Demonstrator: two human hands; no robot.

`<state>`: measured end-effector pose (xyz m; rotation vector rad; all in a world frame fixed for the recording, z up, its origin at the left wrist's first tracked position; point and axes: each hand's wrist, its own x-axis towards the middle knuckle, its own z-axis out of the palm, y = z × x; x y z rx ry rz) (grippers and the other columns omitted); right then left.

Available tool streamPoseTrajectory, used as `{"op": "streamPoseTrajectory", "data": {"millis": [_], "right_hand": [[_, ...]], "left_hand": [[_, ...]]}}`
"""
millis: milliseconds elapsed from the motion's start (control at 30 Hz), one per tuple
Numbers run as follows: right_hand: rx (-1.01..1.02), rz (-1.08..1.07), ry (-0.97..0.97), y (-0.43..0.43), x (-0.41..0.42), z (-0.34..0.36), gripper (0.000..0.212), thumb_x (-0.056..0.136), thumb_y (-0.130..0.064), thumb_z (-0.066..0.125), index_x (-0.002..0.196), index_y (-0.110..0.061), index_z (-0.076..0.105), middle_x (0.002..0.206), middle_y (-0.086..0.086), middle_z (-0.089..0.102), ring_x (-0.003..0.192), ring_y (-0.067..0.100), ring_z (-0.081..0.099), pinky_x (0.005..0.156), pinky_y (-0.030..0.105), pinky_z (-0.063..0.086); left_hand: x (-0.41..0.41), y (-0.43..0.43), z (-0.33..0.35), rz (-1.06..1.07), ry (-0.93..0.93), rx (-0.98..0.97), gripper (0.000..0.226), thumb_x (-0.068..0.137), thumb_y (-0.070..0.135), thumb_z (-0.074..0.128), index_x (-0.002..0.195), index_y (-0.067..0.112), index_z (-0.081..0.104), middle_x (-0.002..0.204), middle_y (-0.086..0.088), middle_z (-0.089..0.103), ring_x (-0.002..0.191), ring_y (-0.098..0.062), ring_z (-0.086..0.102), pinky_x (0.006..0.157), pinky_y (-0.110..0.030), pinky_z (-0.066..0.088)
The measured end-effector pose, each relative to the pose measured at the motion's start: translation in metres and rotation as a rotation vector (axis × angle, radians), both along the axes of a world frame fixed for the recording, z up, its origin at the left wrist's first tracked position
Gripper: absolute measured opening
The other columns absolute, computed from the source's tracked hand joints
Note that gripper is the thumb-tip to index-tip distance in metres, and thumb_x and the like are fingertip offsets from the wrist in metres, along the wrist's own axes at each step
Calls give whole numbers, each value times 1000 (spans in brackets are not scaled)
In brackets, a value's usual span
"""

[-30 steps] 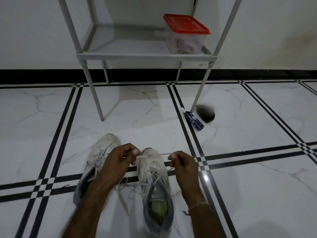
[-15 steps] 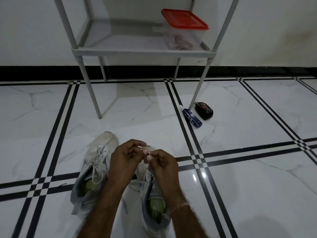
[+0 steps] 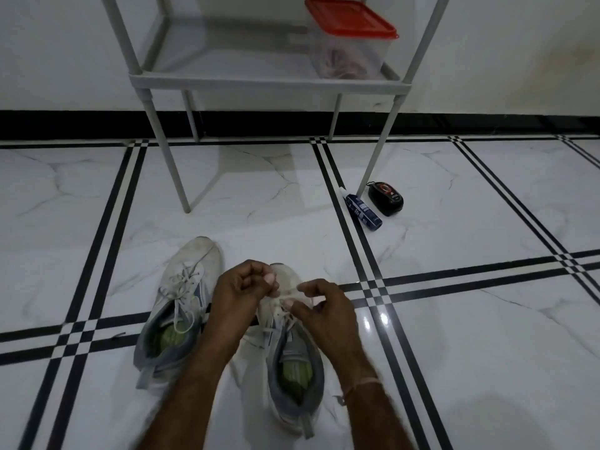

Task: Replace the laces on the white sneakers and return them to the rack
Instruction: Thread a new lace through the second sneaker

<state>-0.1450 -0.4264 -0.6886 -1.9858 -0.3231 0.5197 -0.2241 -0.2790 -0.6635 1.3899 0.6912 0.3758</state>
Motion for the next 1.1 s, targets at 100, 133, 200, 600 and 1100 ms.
{"op": "streamPoseTrajectory", "data": {"millis": [100, 133, 200, 600, 1100], "right_hand": [[-191, 121, 66, -23, 3, -6, 34, 70, -45, 90, 93, -30, 69, 94, -10, 69, 86, 5, 66, 75, 23, 55], [-185, 132, 105, -26, 2, -8, 31, 71, -39, 91, 92, -26, 71, 90, -8, 70, 84, 6, 66, 75, 22, 56], [-166, 107, 100, -29, 0, -12, 21, 75, -28, 89, 89, -22, 76, 86, -7, 72, 84, 6, 68, 80, 27, 59], [187, -53, 423, -38, -6, -12, 13, 95, -8, 68, 100, -2, 78, 94, 19, 77, 93, 33, 74, 79, 35, 63], [195, 42, 358, -36, -3, -22, 20, 101, -15, 61, 105, -7, 79, 96, 11, 79, 94, 26, 75, 83, 34, 62]], "left_hand": [[-3, 5, -12, -212, 100, 243, 5, 89, 12, 75, 85, 13, 76, 71, 0, 72, 67, -11, 66, 65, -26, 54], [-4, 5, -17, -268, 139, 307, 4, 86, 17, 79, 82, 18, 78, 72, 3, 73, 68, -10, 67, 67, -28, 54], [-5, 2, -26, -349, 204, 417, 4, 81, 25, 82, 79, 24, 79, 76, 8, 75, 75, -10, 69, 73, -31, 55], [4, -29, -35, -342, 354, 705, 6, 78, 27, 81, 78, 23, 77, 80, 15, 59, 80, -6, 59, 72, -20, 40], [6, -27, -45, -385, 321, 714, 12, 82, 19, 75, 71, 19, 72, 75, 14, 54, 71, -3, 53, 70, -23, 38]]}}
